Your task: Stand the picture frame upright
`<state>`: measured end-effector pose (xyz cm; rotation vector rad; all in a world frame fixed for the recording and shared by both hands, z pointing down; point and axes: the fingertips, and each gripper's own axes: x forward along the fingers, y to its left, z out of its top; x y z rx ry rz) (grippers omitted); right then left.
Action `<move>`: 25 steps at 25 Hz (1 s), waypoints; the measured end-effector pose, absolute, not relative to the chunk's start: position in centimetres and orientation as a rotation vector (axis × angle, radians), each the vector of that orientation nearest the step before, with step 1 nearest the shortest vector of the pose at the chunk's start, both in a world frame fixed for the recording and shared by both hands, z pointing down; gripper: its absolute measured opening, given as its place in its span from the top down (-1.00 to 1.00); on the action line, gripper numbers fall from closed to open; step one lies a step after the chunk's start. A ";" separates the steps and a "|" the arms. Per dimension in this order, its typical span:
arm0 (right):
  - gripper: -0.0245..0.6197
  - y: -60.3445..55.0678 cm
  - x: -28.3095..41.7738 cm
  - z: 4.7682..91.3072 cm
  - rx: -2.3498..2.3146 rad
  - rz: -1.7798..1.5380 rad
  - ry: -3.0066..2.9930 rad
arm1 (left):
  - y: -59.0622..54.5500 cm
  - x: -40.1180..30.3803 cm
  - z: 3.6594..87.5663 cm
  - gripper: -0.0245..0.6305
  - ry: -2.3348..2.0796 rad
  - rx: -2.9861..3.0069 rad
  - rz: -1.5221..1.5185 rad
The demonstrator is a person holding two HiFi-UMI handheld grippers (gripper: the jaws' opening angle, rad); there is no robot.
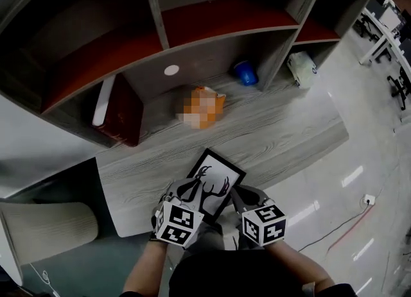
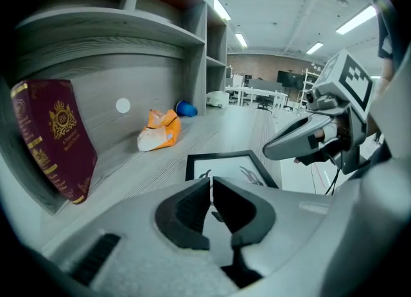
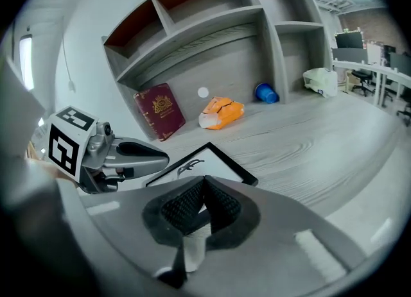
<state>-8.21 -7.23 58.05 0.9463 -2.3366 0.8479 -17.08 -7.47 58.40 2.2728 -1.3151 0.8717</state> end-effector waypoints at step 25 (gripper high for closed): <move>0.54 -4.4 -7.3 62.2 1.196 1.166 -2.162 | -8.1 -20.3 61.7 0.47 -1.213 2.257 1.002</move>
